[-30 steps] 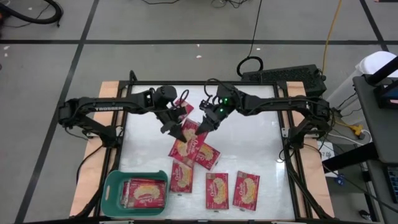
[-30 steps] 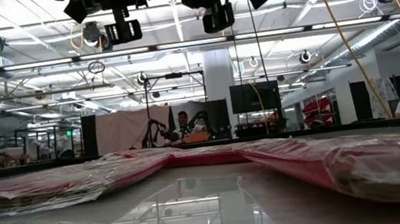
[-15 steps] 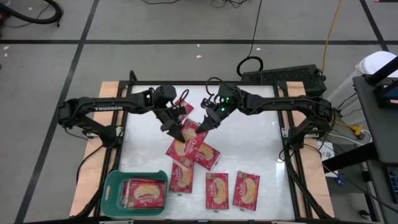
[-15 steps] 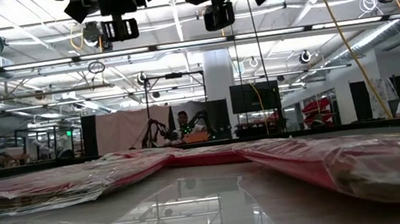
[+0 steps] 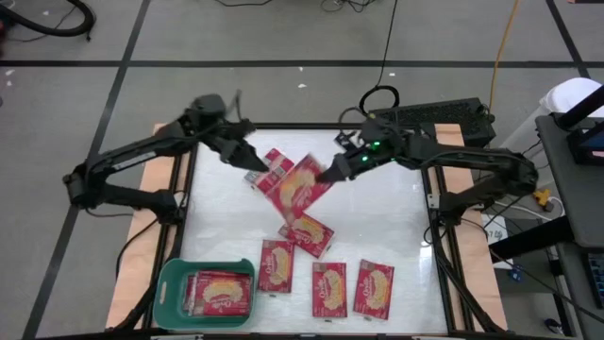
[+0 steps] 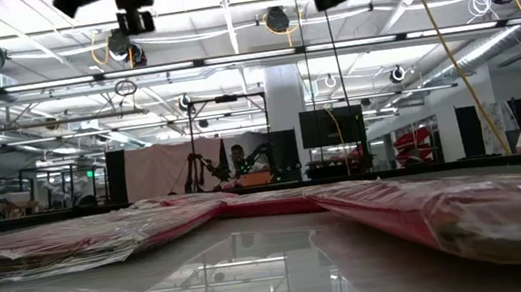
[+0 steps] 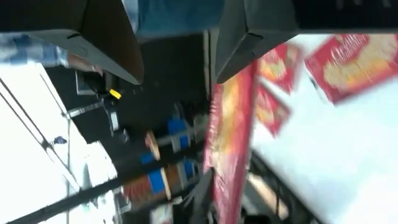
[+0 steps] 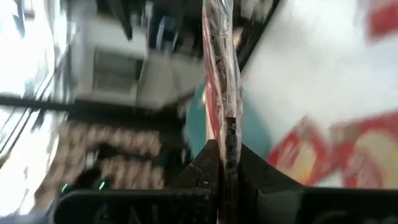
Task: Sort popcorn bags into baskets
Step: Put the red popcorn bag into the green bin
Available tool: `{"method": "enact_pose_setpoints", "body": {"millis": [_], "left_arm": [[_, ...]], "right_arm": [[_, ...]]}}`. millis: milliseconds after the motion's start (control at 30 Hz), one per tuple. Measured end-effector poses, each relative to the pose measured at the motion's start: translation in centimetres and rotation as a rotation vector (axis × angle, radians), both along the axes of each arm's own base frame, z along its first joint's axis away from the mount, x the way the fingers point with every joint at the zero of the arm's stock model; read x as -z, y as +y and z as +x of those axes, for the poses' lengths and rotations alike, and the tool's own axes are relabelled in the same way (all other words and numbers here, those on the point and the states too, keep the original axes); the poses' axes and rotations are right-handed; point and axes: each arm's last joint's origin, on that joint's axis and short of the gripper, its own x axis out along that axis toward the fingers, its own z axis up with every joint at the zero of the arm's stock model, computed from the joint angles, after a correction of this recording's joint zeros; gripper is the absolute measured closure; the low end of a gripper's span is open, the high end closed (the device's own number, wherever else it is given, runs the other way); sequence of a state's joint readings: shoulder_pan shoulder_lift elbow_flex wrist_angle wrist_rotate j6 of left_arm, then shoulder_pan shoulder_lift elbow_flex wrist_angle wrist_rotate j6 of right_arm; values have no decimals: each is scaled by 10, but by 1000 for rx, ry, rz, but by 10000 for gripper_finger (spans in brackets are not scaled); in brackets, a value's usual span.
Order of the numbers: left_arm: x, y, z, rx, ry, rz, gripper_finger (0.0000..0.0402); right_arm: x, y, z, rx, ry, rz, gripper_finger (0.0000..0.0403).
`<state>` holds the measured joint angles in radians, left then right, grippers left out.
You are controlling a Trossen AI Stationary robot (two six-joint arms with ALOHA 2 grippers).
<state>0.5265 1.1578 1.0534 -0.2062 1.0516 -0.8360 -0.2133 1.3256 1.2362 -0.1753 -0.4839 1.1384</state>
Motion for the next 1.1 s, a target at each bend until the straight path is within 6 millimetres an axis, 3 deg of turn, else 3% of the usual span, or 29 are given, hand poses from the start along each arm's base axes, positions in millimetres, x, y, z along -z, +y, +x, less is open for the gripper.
{"method": "enact_pose_setpoints", "body": {"millis": [233,433,533,867,1100], "left_arm": [[-30,-10,-40,-177,-92,83,239],[-41,-26,-69,-394,-85,142,254],[-44,-30,-78,-496,-96,163,257],[-48,-33,-75,-525,-151,129,220],[-48,-37,-74,-472,-163,149,182]], "right_arm": [[-28,19,-19,295,-110,-133,395],[-41,45,-8,467,-282,-160,395],[-37,58,4,508,-313,-171,395],[-17,79,50,630,-495,-166,395],[-4,80,61,674,-480,-149,394]]}}
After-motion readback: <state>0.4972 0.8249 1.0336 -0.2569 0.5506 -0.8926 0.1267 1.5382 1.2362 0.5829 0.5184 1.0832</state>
